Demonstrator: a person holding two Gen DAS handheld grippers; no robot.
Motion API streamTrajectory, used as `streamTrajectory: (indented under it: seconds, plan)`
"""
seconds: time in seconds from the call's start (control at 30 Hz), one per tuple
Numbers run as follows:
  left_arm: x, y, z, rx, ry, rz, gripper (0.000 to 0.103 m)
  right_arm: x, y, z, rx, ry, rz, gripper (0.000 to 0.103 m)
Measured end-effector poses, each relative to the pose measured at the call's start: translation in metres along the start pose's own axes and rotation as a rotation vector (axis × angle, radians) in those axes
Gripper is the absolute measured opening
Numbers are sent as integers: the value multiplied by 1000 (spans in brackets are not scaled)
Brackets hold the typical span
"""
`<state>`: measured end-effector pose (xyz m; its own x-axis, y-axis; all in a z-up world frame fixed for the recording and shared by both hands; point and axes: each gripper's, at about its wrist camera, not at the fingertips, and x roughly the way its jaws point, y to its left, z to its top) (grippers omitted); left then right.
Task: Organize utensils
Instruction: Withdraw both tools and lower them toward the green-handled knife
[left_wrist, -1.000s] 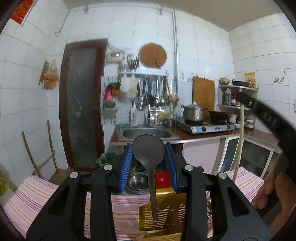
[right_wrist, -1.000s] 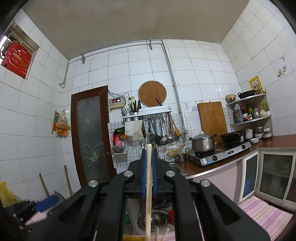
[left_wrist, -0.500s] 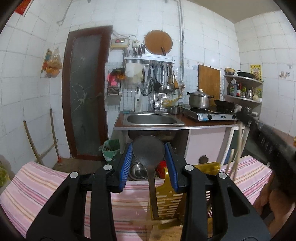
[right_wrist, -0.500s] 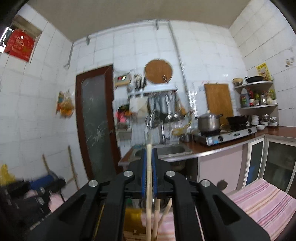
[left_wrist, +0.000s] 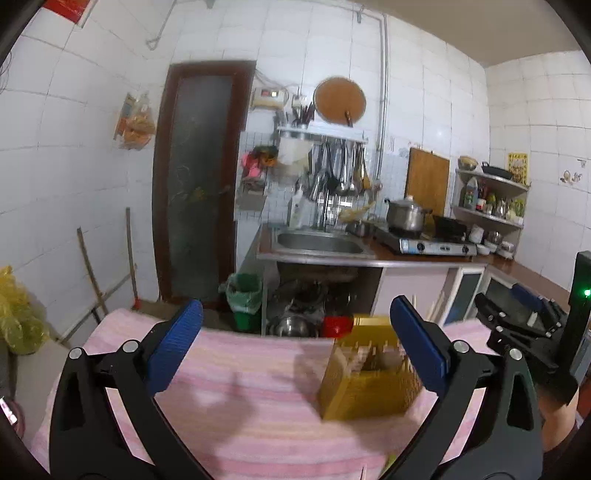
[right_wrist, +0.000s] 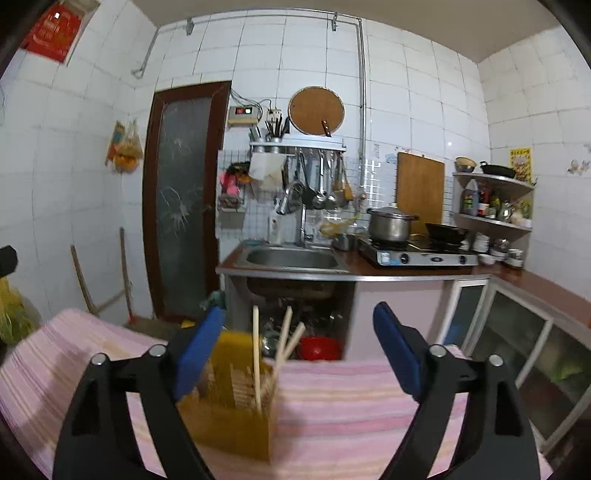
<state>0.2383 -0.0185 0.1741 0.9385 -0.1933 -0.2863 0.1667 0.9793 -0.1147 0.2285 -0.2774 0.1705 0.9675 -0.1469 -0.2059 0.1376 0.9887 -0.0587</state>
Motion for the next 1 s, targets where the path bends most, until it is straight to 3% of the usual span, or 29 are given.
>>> streamTrajectory:
  seconds: [0.37,0.6,1.0]
  plan:
    - [-28,48,-87,-44,150,110,98,-52,13,-69,26,186,11,88]
    - [-30,66,-126,-84,231,133,98,-57,24,-106,31,270,24,88]
    - [-16,66,-176,-45,354,154,98,-51,37,-156,61,396,0,88]
